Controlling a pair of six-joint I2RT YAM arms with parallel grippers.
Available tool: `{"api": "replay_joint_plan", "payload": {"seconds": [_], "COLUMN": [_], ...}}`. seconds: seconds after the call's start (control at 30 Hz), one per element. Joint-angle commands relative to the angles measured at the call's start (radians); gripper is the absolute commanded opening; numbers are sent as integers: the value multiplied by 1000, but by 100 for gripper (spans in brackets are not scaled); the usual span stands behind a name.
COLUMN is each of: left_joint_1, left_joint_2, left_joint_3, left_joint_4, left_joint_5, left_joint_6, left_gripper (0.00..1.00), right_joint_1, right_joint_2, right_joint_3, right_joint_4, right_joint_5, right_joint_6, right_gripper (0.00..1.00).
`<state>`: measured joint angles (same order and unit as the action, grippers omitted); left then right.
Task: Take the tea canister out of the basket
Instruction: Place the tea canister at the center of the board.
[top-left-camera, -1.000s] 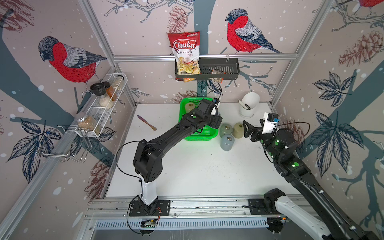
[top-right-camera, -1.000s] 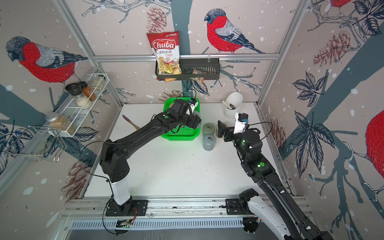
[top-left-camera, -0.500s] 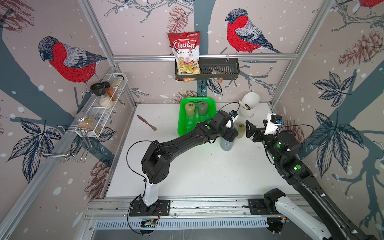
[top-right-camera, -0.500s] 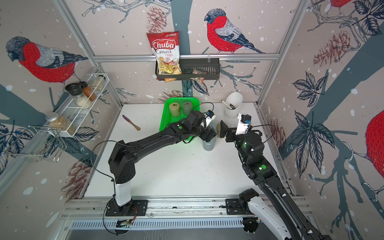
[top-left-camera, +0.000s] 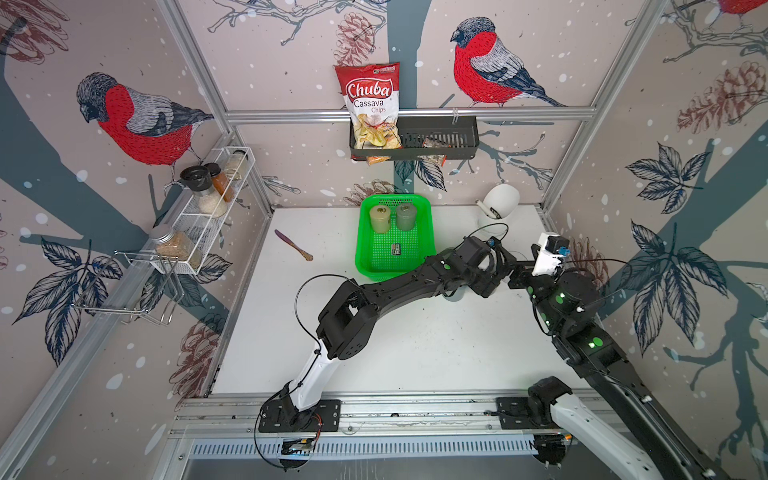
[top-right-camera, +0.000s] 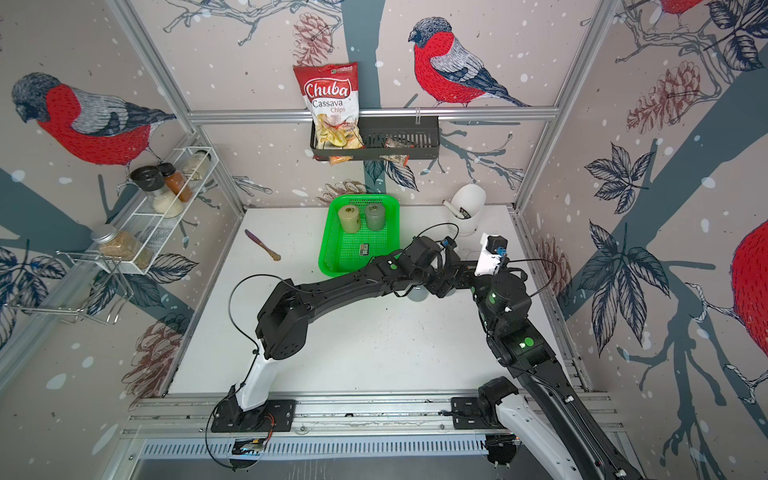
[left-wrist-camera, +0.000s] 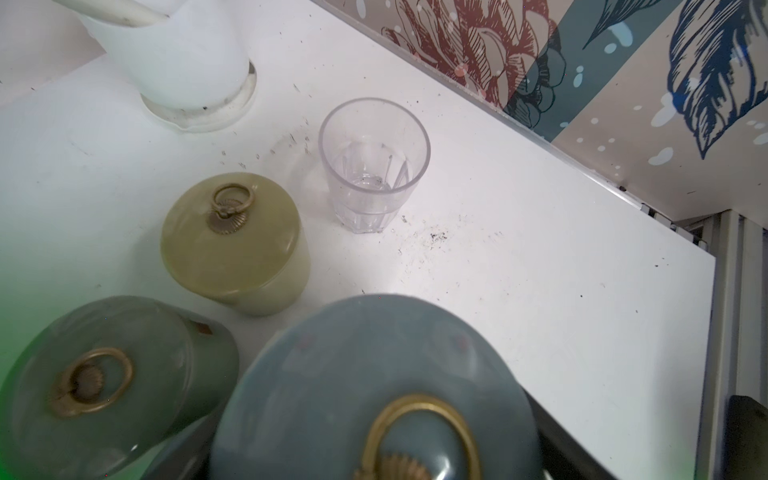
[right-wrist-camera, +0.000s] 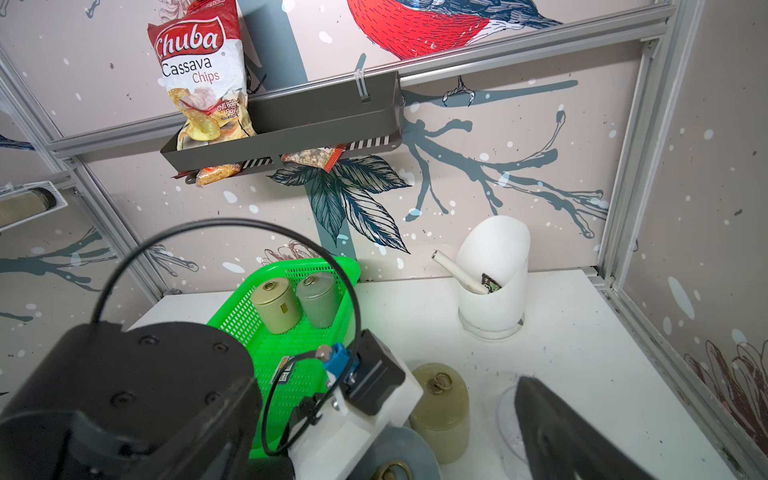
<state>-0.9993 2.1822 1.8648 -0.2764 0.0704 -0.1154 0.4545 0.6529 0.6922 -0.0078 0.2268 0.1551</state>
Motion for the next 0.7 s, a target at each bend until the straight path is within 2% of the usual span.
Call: {"api": "replay_joint_plan", "payload": {"seconds": [0.0,0.67], "left_joint_1": [-5,-9], "left_joint_2": [21,184], "left_joint_3": [34,200], "left_joint_4": [73,6], "left_joint_5": [-18,-51], "left_joint_6": [-6,1], "left_gripper": [0,0], "right_joint_1": [-1,-7], "right_joint_2": [-4,-4], "right_joint_3": [-6,-46], "right_joint_4": [50,95], "right_joint_5": [16,5], "right_joint_6": [-5,0], "right_gripper": [100,100]}}
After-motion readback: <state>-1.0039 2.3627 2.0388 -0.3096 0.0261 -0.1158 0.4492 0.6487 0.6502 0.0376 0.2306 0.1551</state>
